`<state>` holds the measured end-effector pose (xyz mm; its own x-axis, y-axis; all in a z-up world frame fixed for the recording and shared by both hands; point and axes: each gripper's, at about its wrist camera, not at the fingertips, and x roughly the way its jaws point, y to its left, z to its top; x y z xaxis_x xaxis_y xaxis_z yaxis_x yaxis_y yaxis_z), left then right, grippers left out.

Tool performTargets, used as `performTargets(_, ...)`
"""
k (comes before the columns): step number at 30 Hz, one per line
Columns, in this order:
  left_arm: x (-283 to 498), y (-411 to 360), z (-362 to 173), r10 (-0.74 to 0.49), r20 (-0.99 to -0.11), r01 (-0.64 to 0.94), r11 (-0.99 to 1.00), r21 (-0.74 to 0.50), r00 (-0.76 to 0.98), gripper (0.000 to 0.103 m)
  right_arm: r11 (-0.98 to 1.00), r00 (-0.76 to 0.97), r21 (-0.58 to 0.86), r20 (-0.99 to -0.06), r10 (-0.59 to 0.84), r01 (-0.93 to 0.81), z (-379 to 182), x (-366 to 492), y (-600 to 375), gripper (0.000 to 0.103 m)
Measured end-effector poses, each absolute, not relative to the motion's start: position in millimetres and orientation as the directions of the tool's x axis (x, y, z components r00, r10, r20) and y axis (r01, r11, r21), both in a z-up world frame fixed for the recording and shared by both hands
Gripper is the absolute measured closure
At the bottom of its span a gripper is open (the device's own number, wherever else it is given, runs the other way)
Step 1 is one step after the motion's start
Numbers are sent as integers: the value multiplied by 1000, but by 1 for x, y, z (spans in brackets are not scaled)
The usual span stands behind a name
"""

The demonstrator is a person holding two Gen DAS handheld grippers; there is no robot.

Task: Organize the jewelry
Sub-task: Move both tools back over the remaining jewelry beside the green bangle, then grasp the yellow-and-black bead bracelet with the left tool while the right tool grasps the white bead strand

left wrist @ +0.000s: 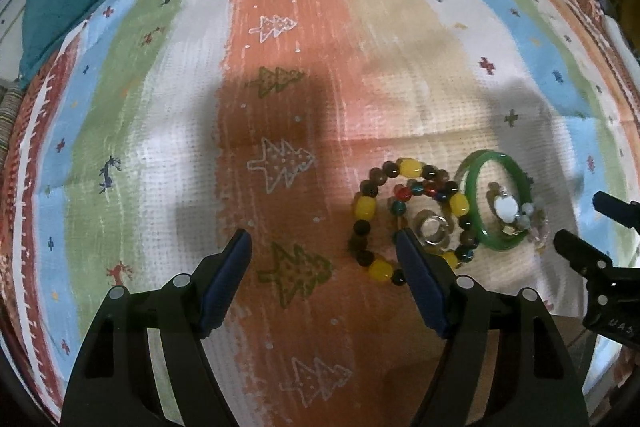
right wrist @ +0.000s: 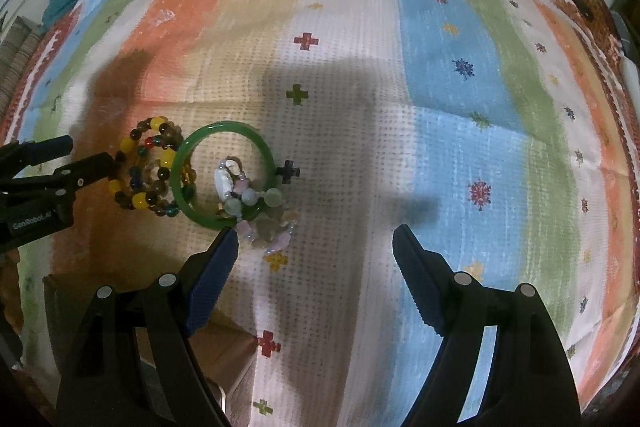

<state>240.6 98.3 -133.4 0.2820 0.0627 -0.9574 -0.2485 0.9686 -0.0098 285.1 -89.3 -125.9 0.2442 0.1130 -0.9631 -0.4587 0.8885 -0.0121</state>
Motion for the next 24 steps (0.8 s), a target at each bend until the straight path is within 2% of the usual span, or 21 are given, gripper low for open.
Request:
performTargets(15, 248, 100, -152, 99, -963, -229, 973, 40, 251, 36, 875, 237, -48, -969, 77, -482, -149, 299, -81, 24)
performTargets(19, 251, 98, -155, 112, -961, -215, 975, 57, 254, 40, 863, 241, -72, -969, 59, -499, -156, 300, -74, 37)
performTargets(21, 252, 94, -156, 100, -961, -203, 978, 48, 257, 53, 854, 245, -80, -968, 57, -513, -157, 300, -71, 41)
performTargets(22, 253, 92, -156, 94, -962, -196, 980, 43, 258, 58, 853, 249, -85, -967, 54, -514, -158, 301, -71, 47)
performTargets(24, 254, 87, -155, 76, -964, -182, 983, 30, 254, 84, 855, 256, -96, -966, 44, -510, -157, 301, -70, 56)
